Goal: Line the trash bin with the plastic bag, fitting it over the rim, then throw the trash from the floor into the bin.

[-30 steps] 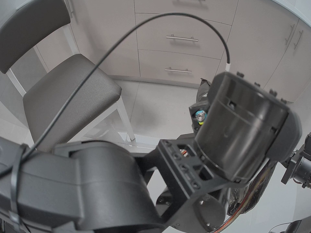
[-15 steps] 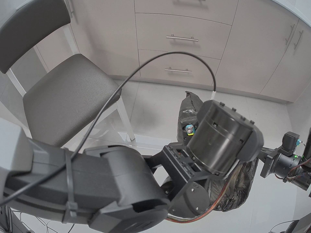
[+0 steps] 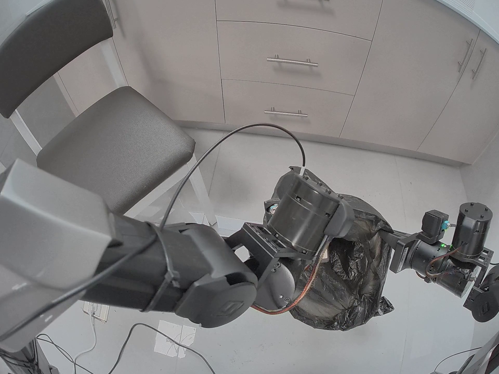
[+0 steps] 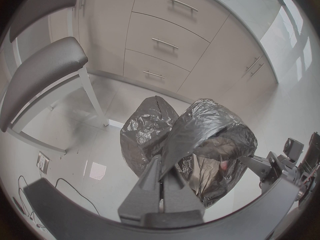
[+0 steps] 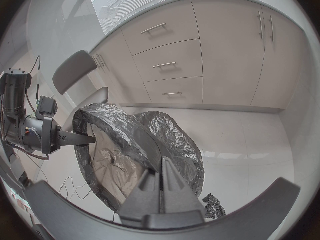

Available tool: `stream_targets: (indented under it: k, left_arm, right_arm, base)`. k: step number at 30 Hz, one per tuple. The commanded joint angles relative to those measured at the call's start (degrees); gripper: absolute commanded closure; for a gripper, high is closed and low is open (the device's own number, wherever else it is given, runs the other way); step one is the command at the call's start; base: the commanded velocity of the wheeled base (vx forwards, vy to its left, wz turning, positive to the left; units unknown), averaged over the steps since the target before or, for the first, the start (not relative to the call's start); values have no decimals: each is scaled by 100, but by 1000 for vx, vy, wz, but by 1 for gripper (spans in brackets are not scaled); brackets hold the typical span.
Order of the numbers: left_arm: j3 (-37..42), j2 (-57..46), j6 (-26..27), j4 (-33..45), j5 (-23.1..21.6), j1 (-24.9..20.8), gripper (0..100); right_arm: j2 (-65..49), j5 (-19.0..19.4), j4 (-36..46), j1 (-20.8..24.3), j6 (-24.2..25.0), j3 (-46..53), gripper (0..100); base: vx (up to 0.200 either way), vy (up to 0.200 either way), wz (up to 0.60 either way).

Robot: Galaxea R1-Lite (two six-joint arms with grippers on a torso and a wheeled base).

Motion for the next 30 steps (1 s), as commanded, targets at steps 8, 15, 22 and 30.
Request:
stream_targets:
  k: [8, 15, 22, 30]
  left_arm:
    - [319, 353, 153, -439, -212, 63, 100]
    - [477, 713, 153, -887, -326, -175, 100]
    - [662, 950, 153, -1124, -335, -298, 100]
    - [1075, 1258, 162, -2012, -379, -280, 100]
  right_arm:
    - [697, -50, -828, -127, 1, 511, 100]
    - [723, -32, -1276, -409, 1, 1152, 100]
    - [1373, -14, -1944, -628, 1, 1513, 100]
    - [2604, -32, -2700, -804, -8, 1486, 100]
  base:
    - [0, 0, 0]
    - [0, 0, 0]
    - [0, 0, 0]
    - [0, 0, 0]
